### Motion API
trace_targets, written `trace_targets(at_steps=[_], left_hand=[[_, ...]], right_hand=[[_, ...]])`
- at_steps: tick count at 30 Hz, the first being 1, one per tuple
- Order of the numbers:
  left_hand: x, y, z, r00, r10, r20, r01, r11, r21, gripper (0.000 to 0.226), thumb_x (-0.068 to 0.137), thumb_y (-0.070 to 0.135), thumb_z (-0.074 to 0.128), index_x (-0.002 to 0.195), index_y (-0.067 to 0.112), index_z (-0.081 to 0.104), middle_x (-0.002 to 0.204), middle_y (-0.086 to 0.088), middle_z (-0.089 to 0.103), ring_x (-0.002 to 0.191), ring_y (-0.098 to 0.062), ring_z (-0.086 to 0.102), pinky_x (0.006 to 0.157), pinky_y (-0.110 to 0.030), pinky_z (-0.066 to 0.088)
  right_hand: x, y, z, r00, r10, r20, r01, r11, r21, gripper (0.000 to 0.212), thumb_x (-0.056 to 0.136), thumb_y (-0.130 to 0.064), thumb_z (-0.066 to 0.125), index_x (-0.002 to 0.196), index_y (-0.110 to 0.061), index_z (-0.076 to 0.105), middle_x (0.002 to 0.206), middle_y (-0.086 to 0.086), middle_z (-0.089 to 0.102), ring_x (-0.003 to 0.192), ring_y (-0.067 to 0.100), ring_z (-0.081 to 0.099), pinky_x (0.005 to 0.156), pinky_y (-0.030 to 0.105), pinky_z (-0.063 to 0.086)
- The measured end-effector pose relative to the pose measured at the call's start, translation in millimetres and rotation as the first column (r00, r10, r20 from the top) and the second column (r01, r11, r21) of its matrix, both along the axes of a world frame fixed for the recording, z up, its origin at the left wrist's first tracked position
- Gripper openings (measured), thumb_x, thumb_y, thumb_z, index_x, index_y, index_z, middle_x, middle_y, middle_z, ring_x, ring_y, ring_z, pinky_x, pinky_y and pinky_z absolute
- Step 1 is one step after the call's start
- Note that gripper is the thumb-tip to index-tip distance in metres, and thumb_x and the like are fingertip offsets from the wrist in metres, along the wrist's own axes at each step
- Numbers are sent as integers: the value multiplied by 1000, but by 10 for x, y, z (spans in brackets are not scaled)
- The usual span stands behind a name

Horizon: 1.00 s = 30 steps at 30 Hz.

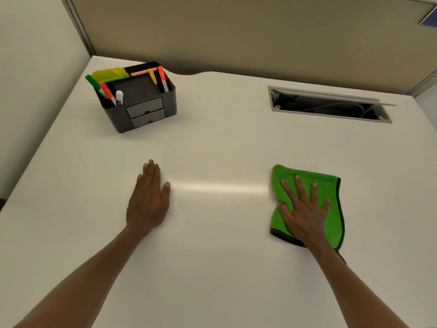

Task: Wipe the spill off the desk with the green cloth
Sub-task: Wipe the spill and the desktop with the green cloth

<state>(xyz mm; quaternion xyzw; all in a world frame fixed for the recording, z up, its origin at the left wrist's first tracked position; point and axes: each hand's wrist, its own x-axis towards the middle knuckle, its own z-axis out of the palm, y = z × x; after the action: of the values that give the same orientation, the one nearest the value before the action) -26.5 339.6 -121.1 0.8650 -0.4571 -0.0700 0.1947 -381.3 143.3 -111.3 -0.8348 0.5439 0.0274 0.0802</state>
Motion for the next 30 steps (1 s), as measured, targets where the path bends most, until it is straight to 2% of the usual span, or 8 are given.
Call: trace_targets(at_steps=[5,11,16,21,26,30], left_hand=[[0,-10,-6,1000,4,1,-4,1000,1,67,99,40,18,154,2,11,165,-8,6,153,-16,2,125,-34,6],[3,-24,-5,1000,5,28,-5,1000,-13,70,97,43,14,153,1,17,164,-9,13,152,-18,8,124,-34,8],[11,-19,5,1000,-7,11,7,1000,-16,70,96,41,13,153,1,15,164,-8,11,152,-16,5,124,-31,4],[2,-29,23,1000,-2,-6,1,1000,-25,65,97,34,21,154,2,14,164,-7,11,152,-15,4,124,-30,3],[-3,-25,25,1000,3,6,-3,999,-39,68,95,37,16,153,2,17,164,-8,13,152,-16,7,124,-30,5],[3,-23,28,999,14,-34,-16,997,-77,64,95,27,28,153,3,18,164,-8,14,152,-16,8,124,-30,8]], right_hand=[[240,-269,-10,999,-42,2,42,999,12,61,94,-67,27,147,-63,-1,165,-18,-8,152,33,-10,110,76,1],[678,-495,-39,999,-47,9,47,999,5,61,93,-70,24,148,-61,-1,165,-16,-8,152,36,-10,109,77,-2],[1170,-593,-61,999,-26,38,26,1000,-1,64,90,-72,20,149,-58,2,166,-13,-6,151,39,-11,108,78,-5],[1738,-556,-49,996,75,50,-75,997,-4,68,87,-75,17,151,-55,6,167,-11,-4,150,42,-11,106,79,-7],[2264,-384,-47,978,196,77,-195,981,-24,70,87,-77,18,152,-53,11,167,-10,-2,149,44,-11,104,78,-11],[2624,-217,-51,949,300,93,-299,954,-27,69,86,-77,17,151,-54,11,167,-9,-2,149,44,-11,104,80,-12]])
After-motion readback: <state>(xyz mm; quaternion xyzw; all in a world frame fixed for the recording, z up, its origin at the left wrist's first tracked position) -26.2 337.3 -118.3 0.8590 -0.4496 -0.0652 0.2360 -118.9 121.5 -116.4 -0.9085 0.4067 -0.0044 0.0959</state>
